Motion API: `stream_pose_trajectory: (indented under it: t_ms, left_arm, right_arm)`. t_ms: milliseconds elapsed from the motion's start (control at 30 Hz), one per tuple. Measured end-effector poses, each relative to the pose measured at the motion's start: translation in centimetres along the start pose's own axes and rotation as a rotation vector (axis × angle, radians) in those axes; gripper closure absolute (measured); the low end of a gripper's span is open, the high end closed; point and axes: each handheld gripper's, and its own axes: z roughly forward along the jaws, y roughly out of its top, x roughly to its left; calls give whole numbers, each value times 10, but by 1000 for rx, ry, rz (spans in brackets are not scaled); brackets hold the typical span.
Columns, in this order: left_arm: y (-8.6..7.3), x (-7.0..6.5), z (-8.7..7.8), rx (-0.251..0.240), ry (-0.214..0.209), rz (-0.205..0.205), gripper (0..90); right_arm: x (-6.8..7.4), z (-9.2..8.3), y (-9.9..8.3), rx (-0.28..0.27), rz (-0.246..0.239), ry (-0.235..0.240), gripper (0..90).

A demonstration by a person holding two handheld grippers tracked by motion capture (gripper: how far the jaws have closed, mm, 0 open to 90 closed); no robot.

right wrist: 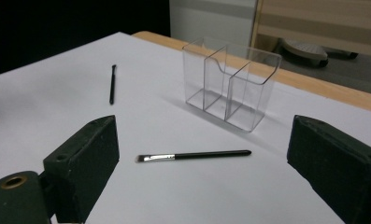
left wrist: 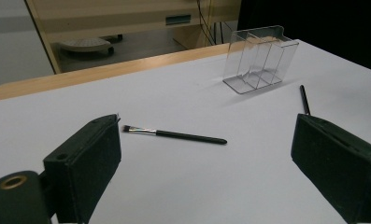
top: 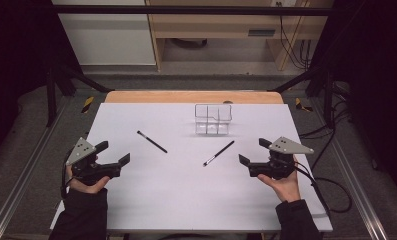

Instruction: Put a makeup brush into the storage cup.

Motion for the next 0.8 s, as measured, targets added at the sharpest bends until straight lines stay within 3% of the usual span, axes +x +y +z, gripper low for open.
stream_pose_trajectory:
  t_ms: [467,800]
  left_arm:
    - [0,1,0,1,7,-4,80]
    - [0,0,1,7,10,2,80]
  right_arm:
    - [10,35,3,100,-36,49,111]
    - [8,67,0,221,-35,85,119]
